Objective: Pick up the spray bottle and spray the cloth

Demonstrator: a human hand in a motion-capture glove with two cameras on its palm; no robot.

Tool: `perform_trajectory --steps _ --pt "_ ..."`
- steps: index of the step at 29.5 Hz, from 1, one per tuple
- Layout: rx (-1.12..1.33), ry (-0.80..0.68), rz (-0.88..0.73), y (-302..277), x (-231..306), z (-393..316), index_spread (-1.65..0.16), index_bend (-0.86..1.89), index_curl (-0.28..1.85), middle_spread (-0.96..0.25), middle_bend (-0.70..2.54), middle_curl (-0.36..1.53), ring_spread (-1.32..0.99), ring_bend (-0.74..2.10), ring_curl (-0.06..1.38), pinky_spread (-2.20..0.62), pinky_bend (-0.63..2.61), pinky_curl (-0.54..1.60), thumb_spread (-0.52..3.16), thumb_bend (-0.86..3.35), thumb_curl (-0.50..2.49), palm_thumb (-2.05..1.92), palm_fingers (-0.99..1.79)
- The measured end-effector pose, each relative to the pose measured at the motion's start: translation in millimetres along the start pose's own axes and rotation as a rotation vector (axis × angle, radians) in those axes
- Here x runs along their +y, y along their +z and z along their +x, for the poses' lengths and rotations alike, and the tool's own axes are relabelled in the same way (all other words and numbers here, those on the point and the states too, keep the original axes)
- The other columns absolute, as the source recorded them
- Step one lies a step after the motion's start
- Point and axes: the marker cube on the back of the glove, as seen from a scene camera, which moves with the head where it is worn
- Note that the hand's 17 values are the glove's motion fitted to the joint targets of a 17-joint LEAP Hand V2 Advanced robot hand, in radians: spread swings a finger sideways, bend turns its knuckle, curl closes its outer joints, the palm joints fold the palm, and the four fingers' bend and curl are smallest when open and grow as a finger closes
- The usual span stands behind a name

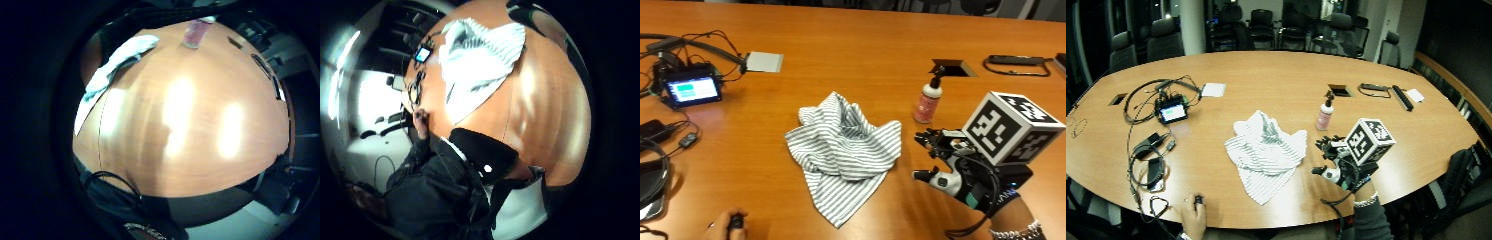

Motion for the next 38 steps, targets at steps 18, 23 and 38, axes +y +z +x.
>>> perform_trajectory --steps 18,23,38 --pt "-0.096 0.040 0.132 12.5 -52.6 11.1 -0.40 0.17 0.23 -0.07 0.23 0.20 -0.04 0.26 0.17 0.24 0.29 0.21 0.88 0.00 0.15 0.23 0.51" --pt "-0.092 0.124 0.246 13.4 -114.4 34.0 -0.38 0.18 0.23 -0.08 0.24 0.24 -0.06 0.37 0.21 0.23 0.28 0.22 1.03 0.10 0.20 0.43 0.76" --pt "-0.353 0.523 0.555 -0.5 -202.5 94.3 -0.30 0.17 0.34 -0.15 0.29 0.34 -0.11 0.40 0.32 0.08 0.20 0.27 1.16 0.16 0.29 0.67 1.06"
